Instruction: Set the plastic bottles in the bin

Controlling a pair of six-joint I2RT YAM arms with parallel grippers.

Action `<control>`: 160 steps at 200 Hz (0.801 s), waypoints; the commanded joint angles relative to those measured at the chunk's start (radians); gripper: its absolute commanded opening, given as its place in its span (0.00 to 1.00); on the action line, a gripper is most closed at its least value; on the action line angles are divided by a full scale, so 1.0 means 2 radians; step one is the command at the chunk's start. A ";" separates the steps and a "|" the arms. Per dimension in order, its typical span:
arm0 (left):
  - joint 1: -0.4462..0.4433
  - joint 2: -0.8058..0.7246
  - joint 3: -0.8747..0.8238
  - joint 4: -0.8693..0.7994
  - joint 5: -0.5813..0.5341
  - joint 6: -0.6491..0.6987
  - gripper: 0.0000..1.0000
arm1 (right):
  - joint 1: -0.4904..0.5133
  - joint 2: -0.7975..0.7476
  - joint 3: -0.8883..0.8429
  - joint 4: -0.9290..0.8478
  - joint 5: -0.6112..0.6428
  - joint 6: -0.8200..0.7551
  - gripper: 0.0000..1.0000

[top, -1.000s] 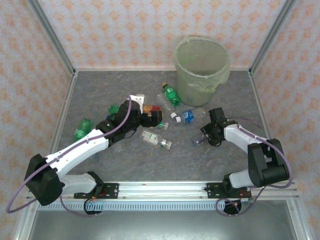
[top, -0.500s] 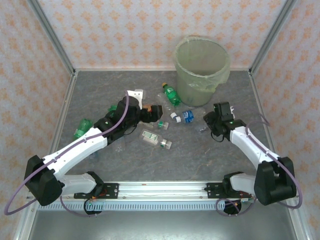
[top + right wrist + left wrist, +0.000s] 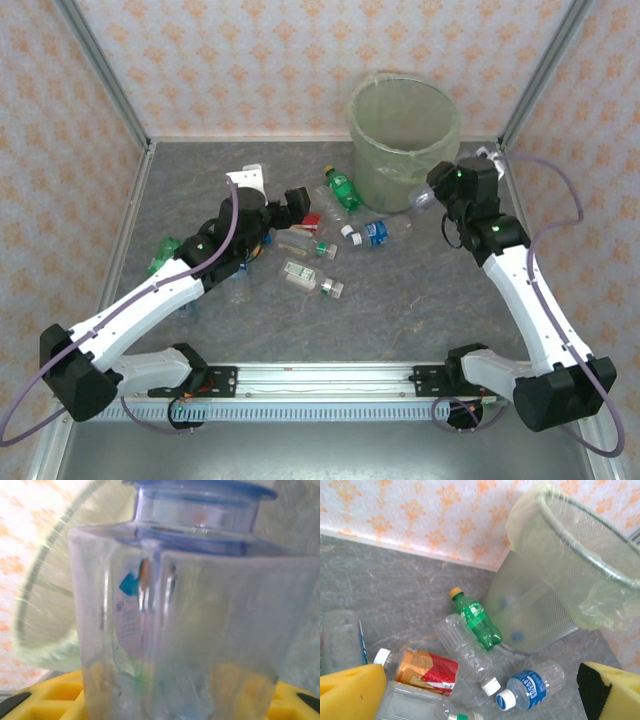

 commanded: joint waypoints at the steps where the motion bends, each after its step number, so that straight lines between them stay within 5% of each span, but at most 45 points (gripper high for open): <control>1: -0.003 -0.016 0.016 0.016 -0.025 -0.003 0.99 | 0.002 0.024 0.056 0.029 0.041 -0.064 0.50; 69: -0.003 -0.034 0.013 0.007 -0.004 -0.008 0.99 | 0.002 0.199 0.256 0.024 0.043 -0.116 0.50; 160: -0.003 -0.054 0.011 -0.018 0.002 -0.008 0.99 | 0.002 0.335 0.390 -0.018 0.024 -0.126 0.57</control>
